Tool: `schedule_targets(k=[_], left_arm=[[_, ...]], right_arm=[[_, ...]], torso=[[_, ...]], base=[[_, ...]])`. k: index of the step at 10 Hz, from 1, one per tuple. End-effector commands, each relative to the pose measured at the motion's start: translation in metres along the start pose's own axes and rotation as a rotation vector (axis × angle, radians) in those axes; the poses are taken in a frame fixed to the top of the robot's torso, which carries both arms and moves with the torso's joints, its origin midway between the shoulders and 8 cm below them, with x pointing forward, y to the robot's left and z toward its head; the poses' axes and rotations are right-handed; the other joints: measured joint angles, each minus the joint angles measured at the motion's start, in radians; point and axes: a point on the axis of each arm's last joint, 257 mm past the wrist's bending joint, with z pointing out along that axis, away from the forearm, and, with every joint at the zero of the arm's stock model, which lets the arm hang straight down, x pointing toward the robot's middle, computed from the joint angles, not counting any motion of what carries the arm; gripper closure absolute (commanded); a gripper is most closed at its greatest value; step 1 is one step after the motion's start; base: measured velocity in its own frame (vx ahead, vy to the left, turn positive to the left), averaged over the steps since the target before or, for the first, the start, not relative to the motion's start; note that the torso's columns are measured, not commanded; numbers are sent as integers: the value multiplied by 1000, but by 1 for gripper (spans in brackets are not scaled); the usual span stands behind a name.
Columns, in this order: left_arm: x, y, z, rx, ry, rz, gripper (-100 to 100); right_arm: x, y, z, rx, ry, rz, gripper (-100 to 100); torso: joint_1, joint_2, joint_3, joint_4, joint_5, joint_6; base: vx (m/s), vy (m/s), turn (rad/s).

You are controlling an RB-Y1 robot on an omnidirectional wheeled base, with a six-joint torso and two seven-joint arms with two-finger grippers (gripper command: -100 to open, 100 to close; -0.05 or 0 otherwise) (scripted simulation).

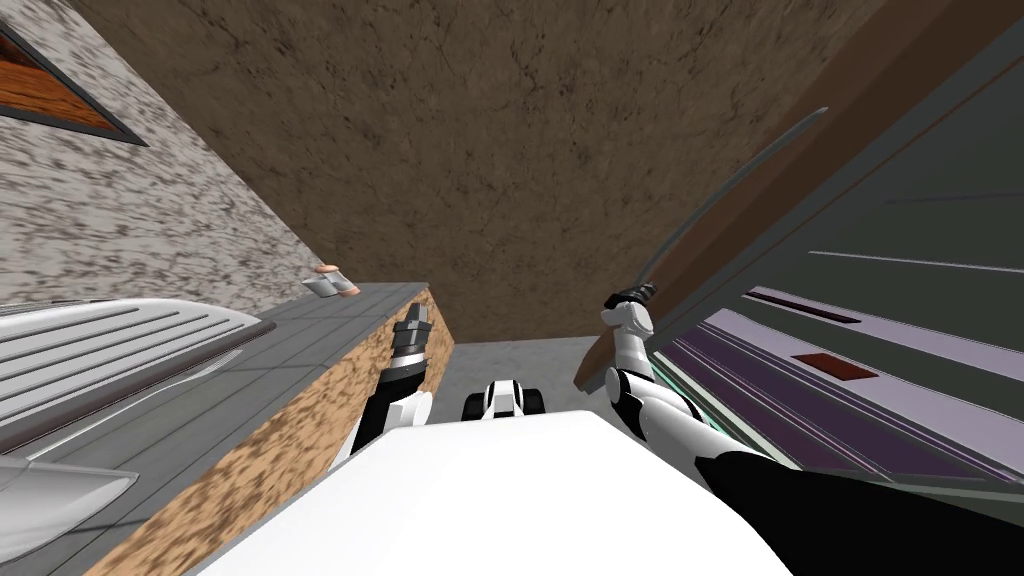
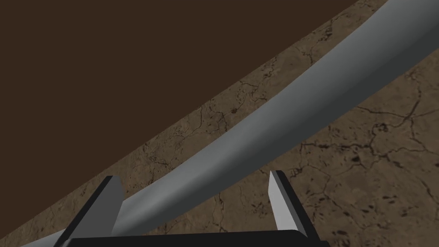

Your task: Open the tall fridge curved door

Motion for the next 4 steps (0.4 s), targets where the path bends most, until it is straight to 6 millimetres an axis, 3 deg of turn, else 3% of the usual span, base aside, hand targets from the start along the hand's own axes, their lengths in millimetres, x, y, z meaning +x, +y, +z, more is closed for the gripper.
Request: schedule_targets(k=[1, 4], left_arm=[[0, 0, 0, 0, 0, 0, 0], [0, 0, 0, 0, 0, 0, 0]], right_arm=[[-1, 0, 0, 0, -1, 0, 0], [-1, 0, 0, 0, -2, 1, 0]], torso=[[0, 1, 1, 0, 0, 1], [-1, 3, 2, 1, 0, 0]], base=[[0, 0, 0], [0, 0, 0]])
